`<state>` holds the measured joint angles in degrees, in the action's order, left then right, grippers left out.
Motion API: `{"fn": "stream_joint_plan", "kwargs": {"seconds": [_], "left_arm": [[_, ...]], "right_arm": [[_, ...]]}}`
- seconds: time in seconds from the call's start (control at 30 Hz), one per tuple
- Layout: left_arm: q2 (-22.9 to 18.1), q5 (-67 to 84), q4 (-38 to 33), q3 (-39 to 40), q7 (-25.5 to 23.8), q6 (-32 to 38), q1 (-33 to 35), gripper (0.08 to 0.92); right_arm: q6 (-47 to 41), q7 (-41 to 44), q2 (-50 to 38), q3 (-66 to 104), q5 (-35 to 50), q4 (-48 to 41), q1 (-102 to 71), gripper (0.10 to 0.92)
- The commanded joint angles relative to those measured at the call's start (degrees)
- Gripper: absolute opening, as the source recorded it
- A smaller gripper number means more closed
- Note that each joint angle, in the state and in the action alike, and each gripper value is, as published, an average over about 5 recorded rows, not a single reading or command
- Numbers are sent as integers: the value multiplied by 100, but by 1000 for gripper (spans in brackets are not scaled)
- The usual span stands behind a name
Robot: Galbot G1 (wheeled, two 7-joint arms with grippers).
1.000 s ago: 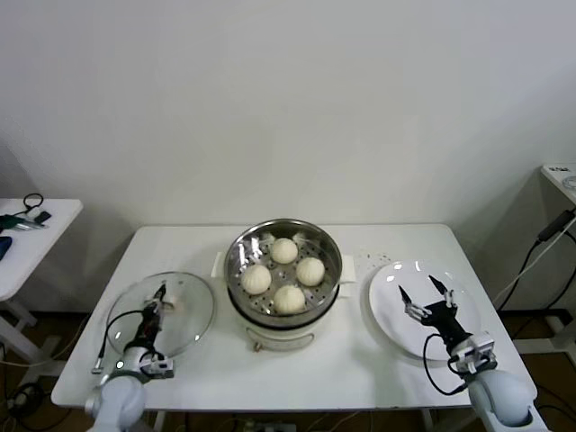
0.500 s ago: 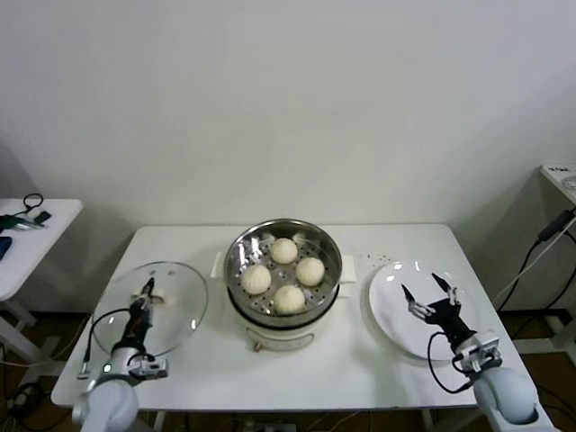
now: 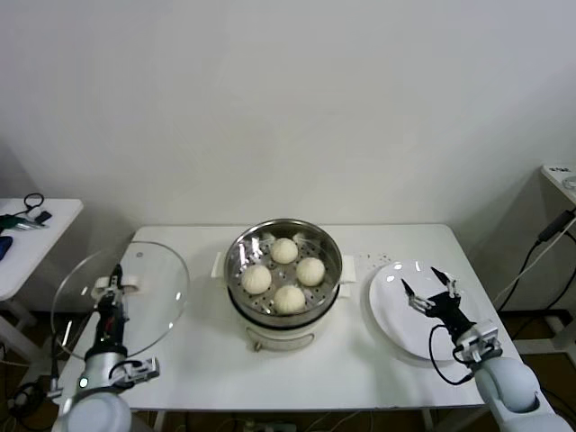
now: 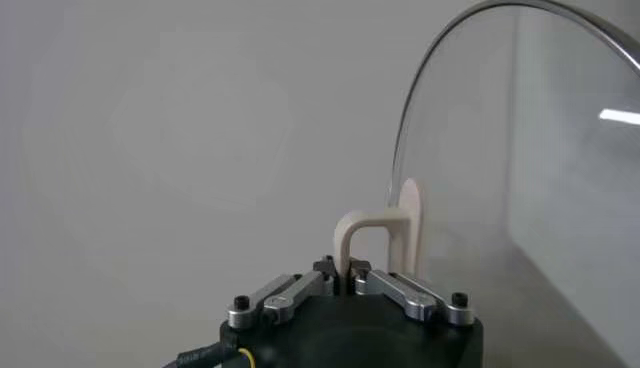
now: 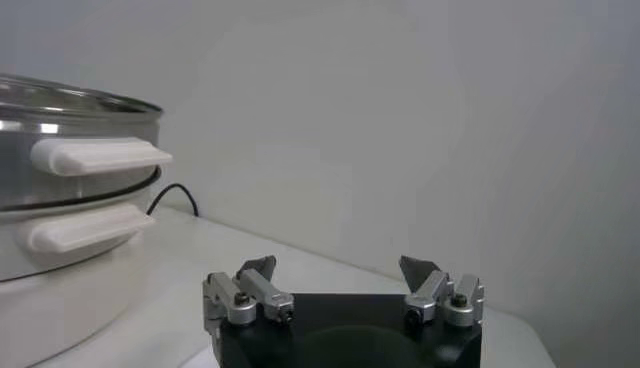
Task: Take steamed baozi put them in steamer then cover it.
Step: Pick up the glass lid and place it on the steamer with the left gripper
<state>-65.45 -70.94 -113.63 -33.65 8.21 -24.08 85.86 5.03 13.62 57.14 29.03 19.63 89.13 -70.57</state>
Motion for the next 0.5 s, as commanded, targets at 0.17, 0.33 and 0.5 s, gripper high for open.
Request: {"fn": "stream_joint_plan", "kwargs": {"seconds": [0.17, 0.33, 0.5], "left_arm": [[1835, 695, -1303, 1776, -288, -2083, -881, 150], [1606, 75, -1223, 2968, -988, -2092, -1749, 150], [835, -669, -936, 3665, -1886, -2092, -2620, 150]], "right_arm": [[-18, -41, -86, -377, 12, -152, 379, 823], [-40, -66, -80, -462, -16, -210, 457, 823], [-33, -72, -61, -493, -88, -318, 520, 823]]}}
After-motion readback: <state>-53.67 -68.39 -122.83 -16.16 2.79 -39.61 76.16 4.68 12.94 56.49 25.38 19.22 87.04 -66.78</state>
